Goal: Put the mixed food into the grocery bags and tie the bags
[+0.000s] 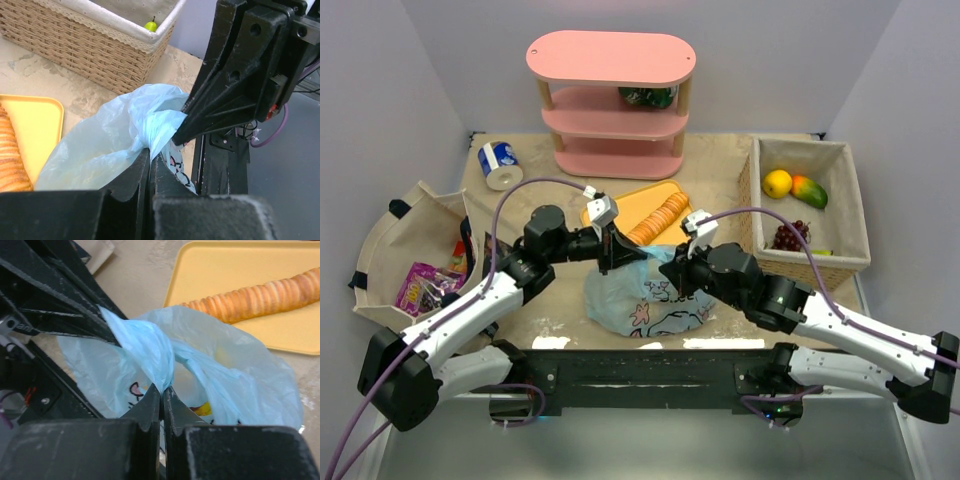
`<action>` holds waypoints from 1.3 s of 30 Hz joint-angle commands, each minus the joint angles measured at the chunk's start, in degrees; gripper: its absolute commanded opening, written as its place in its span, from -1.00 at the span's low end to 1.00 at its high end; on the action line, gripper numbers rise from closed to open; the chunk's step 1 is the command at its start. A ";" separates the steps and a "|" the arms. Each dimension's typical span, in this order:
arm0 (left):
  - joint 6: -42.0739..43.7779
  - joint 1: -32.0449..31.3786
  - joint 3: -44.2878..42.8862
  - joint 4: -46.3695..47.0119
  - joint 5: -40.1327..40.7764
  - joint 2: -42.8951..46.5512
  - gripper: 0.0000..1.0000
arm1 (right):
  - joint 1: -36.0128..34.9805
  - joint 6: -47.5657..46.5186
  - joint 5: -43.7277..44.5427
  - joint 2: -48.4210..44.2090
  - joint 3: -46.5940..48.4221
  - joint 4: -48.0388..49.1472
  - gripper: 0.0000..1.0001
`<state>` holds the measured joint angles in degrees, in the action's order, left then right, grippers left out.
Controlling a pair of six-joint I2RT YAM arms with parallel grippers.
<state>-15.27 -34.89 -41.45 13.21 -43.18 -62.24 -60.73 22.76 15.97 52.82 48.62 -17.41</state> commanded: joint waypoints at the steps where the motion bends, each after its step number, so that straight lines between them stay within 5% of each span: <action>1: 0.33 -0.09 0.32 3.22 0.82 1.77 -1.00 | -0.09 5.26 -6.03 -0.61 -3.43 6.24 -1.00; 8: -1.69 -0.09 1.02 6.11 -2.17 1.07 -1.00 | -0.09 10.98 -7.27 0.88 -10.91 13.01 -1.00; 19: -4.42 -0.17 0.32 8.24 -11.66 -2.98 -1.00 | -0.18 10.28 -1.91 2.91 -9.16 14.16 -1.00; 31: -4.68 -0.09 -0.03 7.79 -11.75 -3.86 -0.32 | 0.00 8.97 -0.94 2.47 -9.07 15.30 -1.00; 39: -5.12 -0.09 -0.03 7.88 -9.65 -4.56 -0.21 | -0.09 7.91 -2.08 3.17 -8.98 15.91 -1.00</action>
<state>-19.73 -35.20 -40.03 18.83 -53.60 -66.48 -60.73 31.81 12.95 55.88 38.85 -4.34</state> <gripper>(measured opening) 0.399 0.019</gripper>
